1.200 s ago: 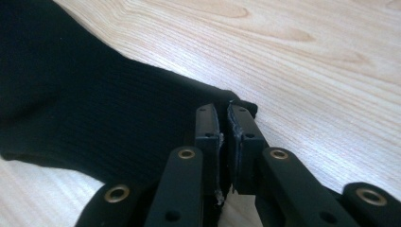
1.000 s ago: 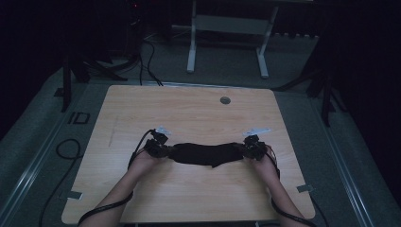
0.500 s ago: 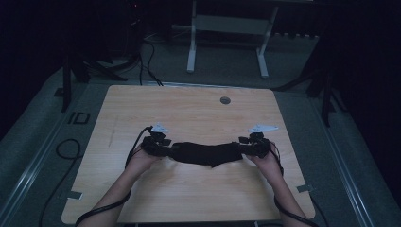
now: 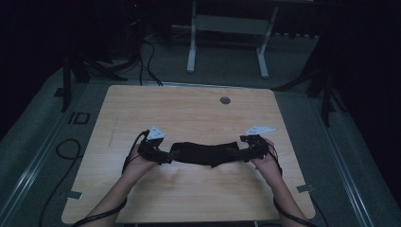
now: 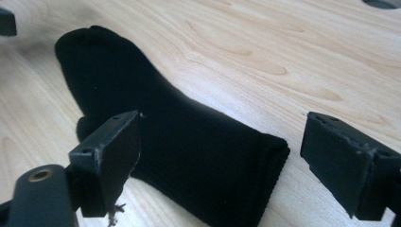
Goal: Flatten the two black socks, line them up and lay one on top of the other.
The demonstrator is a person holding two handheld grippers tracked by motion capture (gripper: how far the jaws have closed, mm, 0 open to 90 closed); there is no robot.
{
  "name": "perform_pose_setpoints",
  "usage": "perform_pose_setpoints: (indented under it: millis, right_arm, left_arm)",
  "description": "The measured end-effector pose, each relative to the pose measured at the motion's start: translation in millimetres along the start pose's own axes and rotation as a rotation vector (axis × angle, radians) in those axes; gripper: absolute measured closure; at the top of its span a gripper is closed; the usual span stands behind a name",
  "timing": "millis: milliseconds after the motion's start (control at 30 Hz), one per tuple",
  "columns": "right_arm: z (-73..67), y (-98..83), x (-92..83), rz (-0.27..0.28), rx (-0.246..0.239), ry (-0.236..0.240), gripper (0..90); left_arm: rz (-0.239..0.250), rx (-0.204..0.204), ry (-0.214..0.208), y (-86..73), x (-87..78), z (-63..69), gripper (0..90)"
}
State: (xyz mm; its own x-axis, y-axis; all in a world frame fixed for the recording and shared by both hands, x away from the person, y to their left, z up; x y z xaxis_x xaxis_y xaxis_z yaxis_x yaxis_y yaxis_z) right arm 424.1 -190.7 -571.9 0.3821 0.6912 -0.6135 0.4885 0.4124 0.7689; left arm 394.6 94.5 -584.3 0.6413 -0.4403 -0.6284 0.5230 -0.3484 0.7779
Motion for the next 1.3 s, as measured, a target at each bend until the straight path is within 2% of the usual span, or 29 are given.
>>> perform_pose_setpoints:
  millis: [67,133,200,400,433,633,867,1100,1300]
  right_arm:
    - [0.0,-1.6,0.6,0.004,-0.006,0.001,12.5]
    - [2.4,-4.5,0.4,0.004,-0.014,-0.025,12.6]
    - [5.2,-8.1,-0.4,-0.002,-0.014,-0.037,12.5]
    - [11.9,-17.7,-5.0,-0.008,0.01,-0.05,14.0]
    - [12.8,-20.3,-6.4,-0.005,0.022,-0.048,14.0]
    - [19.5,-30.3,-17.3,0.008,0.029,-0.075,13.6]
    - [26.1,-46.1,-30.8,0.011,0.04,-0.096,13.3]
    - [29.2,-62.4,-48.1,0.018,0.073,-0.122,13.4]
    - [31.8,-75.6,-62.3,0.007,0.08,-0.164,13.4]
  left_arm:
    - [-0.001,-0.012,-0.002,-4.0,-1.0,-1.5,10.5]
    - [0.002,-0.018,0.013,-7.5,-3.1,-4.1,10.5]
    - [0.0,-0.031,0.002,-10.8,-6.1,-5.3,10.5]
    - [0.004,-0.032,0.006,-19.0,-15.5,-9.9,10.5]
    - [-0.002,-0.033,0.003,-24.1,-18.9,-11.8,10.5]
    - [0.004,-0.043,0.01,-33.1,-27.0,-16.6,10.5]
    - [0.018,-0.082,0.018,-49.9,-42.4,-27.5,10.5]
    - [0.01,-0.11,0.038,-70.5,-56.4,-38.5,10.5]
    - [0.001,-0.133,0.047,-85.5,-63.6,-43.3,10.5]
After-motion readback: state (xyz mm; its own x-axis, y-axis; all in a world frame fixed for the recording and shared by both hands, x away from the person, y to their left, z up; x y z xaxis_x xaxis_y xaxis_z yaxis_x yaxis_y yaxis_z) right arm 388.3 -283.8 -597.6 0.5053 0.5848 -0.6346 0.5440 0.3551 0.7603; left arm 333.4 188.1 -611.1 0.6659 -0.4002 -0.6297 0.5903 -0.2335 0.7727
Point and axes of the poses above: each handheld gripper's, and its own axes: x roughly forward along the jaws, y roughly out of its top, z roughly to its right, the point moved 8 cm from there along x, roughly forward along the jaws, and after that the axes turned 8 degrees about y, right-handed, at the moved point
